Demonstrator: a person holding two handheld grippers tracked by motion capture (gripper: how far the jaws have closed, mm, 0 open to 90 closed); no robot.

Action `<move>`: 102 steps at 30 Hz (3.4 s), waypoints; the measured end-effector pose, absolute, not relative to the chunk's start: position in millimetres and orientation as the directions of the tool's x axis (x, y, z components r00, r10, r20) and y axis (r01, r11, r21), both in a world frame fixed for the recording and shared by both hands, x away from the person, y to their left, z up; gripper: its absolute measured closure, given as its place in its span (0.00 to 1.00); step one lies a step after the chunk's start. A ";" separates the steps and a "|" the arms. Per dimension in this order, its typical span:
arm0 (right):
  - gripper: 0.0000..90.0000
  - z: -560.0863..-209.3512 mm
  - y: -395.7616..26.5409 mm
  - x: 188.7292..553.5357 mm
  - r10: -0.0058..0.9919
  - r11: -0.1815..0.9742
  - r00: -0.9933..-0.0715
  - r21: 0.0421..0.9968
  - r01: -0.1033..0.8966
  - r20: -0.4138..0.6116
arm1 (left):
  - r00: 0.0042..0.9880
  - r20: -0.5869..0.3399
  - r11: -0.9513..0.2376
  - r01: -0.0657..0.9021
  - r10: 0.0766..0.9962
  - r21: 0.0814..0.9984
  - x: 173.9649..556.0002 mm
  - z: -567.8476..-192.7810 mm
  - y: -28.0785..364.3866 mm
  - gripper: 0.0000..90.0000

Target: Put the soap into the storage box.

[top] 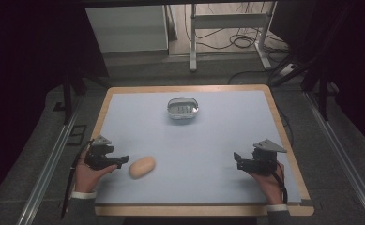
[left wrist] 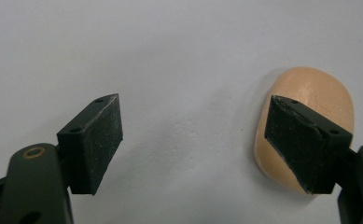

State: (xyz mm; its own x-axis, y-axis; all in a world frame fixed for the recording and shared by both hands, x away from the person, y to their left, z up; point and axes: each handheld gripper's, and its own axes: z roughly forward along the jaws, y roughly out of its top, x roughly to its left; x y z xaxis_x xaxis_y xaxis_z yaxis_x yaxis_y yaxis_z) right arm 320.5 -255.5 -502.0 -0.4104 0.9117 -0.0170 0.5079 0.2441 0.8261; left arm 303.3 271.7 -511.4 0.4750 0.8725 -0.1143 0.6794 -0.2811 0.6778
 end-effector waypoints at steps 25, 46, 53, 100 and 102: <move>0.08 -508.5 -266.4 313.3 0.910 0.201 -0.413 0.827 0.525 0.042 | 0.456 -0.089 -0.286 0.687 0.886 0.668 300.3 -504.5 265.1 0.21; 0.08 -505.8 -267.2 309.7 0.905 0.219 -0.425 0.837 0.502 0.019 | 0.529 -0.018 -0.378 0.630 0.849 0.679 292.3 -454.1 234.4 0.20; 0.08 -505.1 -267.9 307.5 0.906 0.220 -0.422 0.837 0.500 0.014 | 0.518 -0.017 -0.376 0.643 0.855 0.667 292.2 -449.0 229.1 0.19; 0.08 -508.3 -268.9 306.2 0.910 0.234 -0.415 0.826 0.513 0.000 | 0.683 -0.058 -0.586 0.664 0.728 0.464 311.2 -516.4 188.2 0.26; 0.08 -508.6 -269.3 306.3 0.910 0.233 -0.415 0.824 0.516 0.002 | 0.682 -0.059 -0.588 0.669 0.729 0.455 312.5 -519.4 187.2 0.27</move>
State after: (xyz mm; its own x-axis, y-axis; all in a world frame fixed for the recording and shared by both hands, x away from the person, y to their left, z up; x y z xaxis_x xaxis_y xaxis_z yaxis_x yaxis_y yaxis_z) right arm 306.3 -269.3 -508.6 -0.4148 0.9099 0.0020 0.5158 0.2333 0.8243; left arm 312.5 187.2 -519.4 0.6820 0.7290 -0.0594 0.6686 -0.5884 0.4548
